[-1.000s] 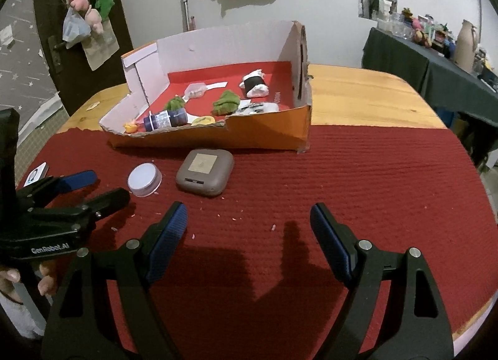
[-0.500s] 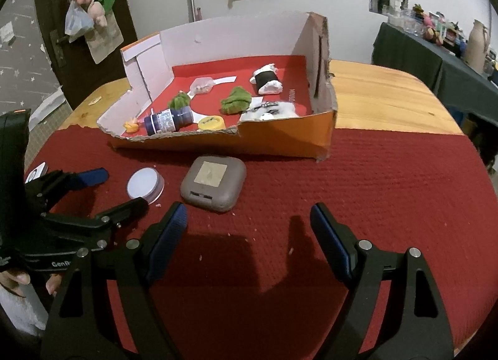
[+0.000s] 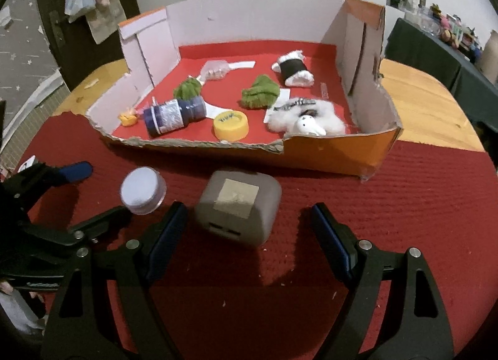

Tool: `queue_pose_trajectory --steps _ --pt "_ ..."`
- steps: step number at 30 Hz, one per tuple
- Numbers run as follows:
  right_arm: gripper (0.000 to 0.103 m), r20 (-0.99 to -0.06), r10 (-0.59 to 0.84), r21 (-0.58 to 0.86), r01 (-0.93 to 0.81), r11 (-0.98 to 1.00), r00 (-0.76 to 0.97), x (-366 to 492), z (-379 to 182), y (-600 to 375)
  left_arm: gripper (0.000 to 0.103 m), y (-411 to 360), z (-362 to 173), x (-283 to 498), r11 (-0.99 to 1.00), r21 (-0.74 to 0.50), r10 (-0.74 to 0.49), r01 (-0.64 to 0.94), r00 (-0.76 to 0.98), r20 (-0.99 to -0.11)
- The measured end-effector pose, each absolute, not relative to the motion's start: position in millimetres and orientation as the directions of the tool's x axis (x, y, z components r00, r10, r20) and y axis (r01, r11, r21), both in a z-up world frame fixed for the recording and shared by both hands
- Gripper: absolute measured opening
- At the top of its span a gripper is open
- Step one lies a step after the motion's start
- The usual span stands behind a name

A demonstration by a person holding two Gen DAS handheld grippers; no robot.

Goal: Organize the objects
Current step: 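Grasp the white round lid with left tool while right tool grasps the grey case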

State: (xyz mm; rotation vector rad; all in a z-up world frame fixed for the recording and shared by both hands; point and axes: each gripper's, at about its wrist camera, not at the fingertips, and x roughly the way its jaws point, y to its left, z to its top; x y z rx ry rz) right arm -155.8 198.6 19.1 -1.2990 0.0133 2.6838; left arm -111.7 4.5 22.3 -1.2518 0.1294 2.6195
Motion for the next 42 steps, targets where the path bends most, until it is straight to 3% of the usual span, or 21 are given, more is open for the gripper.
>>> queue_pose_trajectory --steps 13,23,34,37,39,42 --pt "0.081 -0.789 0.120 -0.011 -0.180 -0.984 -0.603 -134 27 226 0.089 11 24 -114 -0.957 -0.055 0.221 -0.283 -0.595 -0.773" --pt "0.081 -0.789 0.123 -0.055 -0.131 -0.990 -0.602 -149 23 218 0.086 24 23 -118 -0.945 -0.042 0.236 -0.326 -0.584 -0.777" --pt "0.060 -0.775 0.137 -0.129 -0.058 -0.990 -0.616 -161 18 204 0.066 34 25 -123 -0.918 -0.079 0.305 -0.387 -0.567 -0.765" --pt "0.054 -0.774 0.130 -0.132 -0.043 -0.990 -0.620 -164 17 202 0.056 39 26 -123 -0.910 -0.079 0.317 -0.406 -0.563 -0.763" --pt "0.051 -0.772 0.126 -0.136 -0.032 -0.990 -0.623 -165 17 200 0.043 41 26 -124 -0.906 -0.088 0.330 -0.415 -0.560 -0.760" --pt "0.050 -0.771 0.118 -0.134 -0.021 -0.991 -0.625 -162 17 198 0.042 42 27 -124 -0.902 -0.109 0.348 -0.417 -0.554 -0.757"
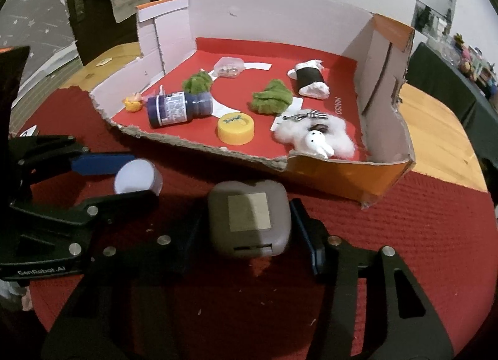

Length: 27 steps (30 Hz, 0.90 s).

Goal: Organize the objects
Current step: 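Grasp the white round lid with left tool while right tool grasps the grey case, then carry the white lid and grey case up and into the box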

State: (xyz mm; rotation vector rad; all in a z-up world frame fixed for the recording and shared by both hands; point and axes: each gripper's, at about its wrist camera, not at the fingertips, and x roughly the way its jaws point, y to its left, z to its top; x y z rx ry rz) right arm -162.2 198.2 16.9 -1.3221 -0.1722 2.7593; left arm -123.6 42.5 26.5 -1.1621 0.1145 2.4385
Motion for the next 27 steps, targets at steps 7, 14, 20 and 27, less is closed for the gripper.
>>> queue_pose_trajectory --steps 7,14,20,27 --pt "0.050 -0.770 0.063 -0.074 -0.010 -0.997 -0.635 -143 26 196 0.042 40 33 -111 -0.902 -0.144 0.370 -0.407 -0.559 -0.742" --pt "0.050 -0.743 0.054 -0.073 0.001 -0.997 -0.667 -123 44 184 0.042 37 51 -90 -0.901 -0.132 0.376 -0.413 -0.592 -0.713" --pt "0.050 -0.726 0.090 -0.067 -0.060 -0.996 -0.682 -115 49 181 0.042 33 62 -76 -0.905 -0.124 0.373 -0.408 -0.617 -0.693" --pt "0.050 -0.724 0.088 -0.063 -0.061 -0.996 -0.684 -111 50 178 0.042 28 67 -72 -0.909 -0.127 0.369 -0.396 -0.627 -0.687"
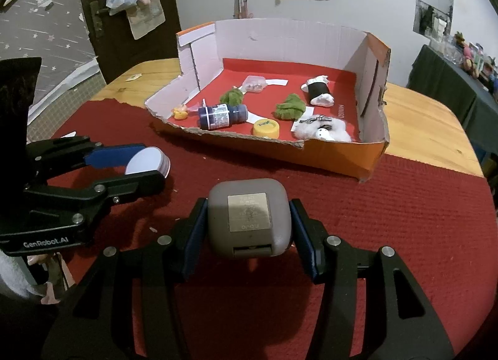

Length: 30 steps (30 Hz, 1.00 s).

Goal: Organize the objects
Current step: 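Carry the white lid and grey case up and into the box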

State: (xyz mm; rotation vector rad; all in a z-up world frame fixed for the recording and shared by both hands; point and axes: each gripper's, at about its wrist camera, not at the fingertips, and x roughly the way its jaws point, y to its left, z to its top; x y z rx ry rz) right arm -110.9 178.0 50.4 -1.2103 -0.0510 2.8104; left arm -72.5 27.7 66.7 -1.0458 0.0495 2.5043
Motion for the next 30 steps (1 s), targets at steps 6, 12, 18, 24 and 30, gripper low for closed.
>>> queue_pose_trajectory --steps 6,12,18,24,30 --pt "0.050 -0.729 0.054 -0.031 -0.046 -0.998 -0.682 -111 53 177 0.042 28 71 -74 -0.909 -0.131 0.374 -0.397 -0.630 -0.680" --pt "0.050 -0.721 0.008 0.011 -0.024 -1.000 -0.693 -109 67 177 0.042 25 85 -81 -0.912 -0.129 0.370 -0.389 -0.646 -0.668" --pt "0.050 -0.701 0.035 -0.029 -0.021 -0.999 -0.713 -120 93 178 0.042 21 108 -110 -0.916 -0.156 0.375 -0.371 -0.645 -0.666" --pt "0.050 -0.700 0.082 -0.103 -0.012 -0.995 -0.709 -165 115 183 0.042 23 120 -174 -0.929 -0.176 0.348 -0.327 -0.605 -0.716" --pt "0.050 -0.755 0.113 -0.143 -0.006 -0.990 -0.645 -230 110 198 0.042 21 114 -238 -0.958 -0.157 0.271 -0.240 -0.576 -0.771"
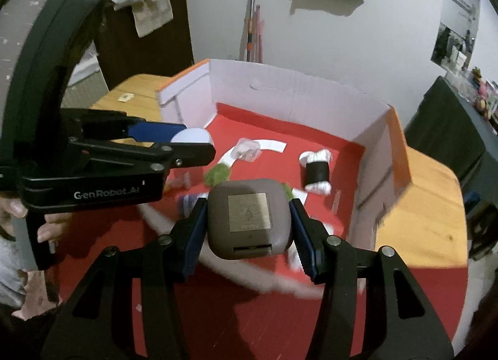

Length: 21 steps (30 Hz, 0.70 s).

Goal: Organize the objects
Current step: 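Carry the white lid and grey case up and into the box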

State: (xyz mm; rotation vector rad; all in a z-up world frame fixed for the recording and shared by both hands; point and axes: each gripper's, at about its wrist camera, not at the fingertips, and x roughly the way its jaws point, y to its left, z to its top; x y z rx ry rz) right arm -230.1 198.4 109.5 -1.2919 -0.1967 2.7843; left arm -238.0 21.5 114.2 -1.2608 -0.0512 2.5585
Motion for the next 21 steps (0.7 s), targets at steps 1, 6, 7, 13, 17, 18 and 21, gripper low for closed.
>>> queue_pose_trajectory --steps 1,6,7,13,17,18,21 --pt "0.050 -0.767 0.115 -0.145 -0.004 -0.989 -0.632 -240 107 201 0.042 20 113 -246 -0.960 -0.158 0.264 -0.230 -0.572 -0.777" --pt "0.050 -0.811 0.118 -0.149 0.008 -0.989 -0.572 -277 93 211 0.042 14 102 -269 -0.975 -0.145 0.215 -0.166 -0.560 -0.800" --pt "0.050 -0.821 0.119 -0.151 0.011 -0.989 -0.559 -284 90 212 0.042 12 100 -272 -0.979 -0.139 0.200 -0.150 -0.560 -0.804" --pt "0.050 -0.853 0.117 -0.151 0.027 -0.988 -0.509 -309 80 219 0.042 4 88 -278 -0.991 -0.108 0.134 -0.079 -0.564 -0.815" --pt "0.050 -0.874 0.102 -0.134 0.034 -0.990 -0.475 -321 72 227 0.042 0 82 -279 -0.994 -0.101 0.104 -0.037 -0.567 -0.817" --pt "0.050 -0.879 0.097 -0.129 0.038 -0.991 -0.466 -324 69 228 0.042 -1 80 -280 -0.995 -0.098 0.096 -0.026 -0.567 -0.818" --pt "0.050 -0.890 0.091 -0.121 0.040 -0.992 -0.447 -328 64 232 0.042 -4 74 -282 -0.994 -0.105 0.088 -0.002 -0.555 -0.827"
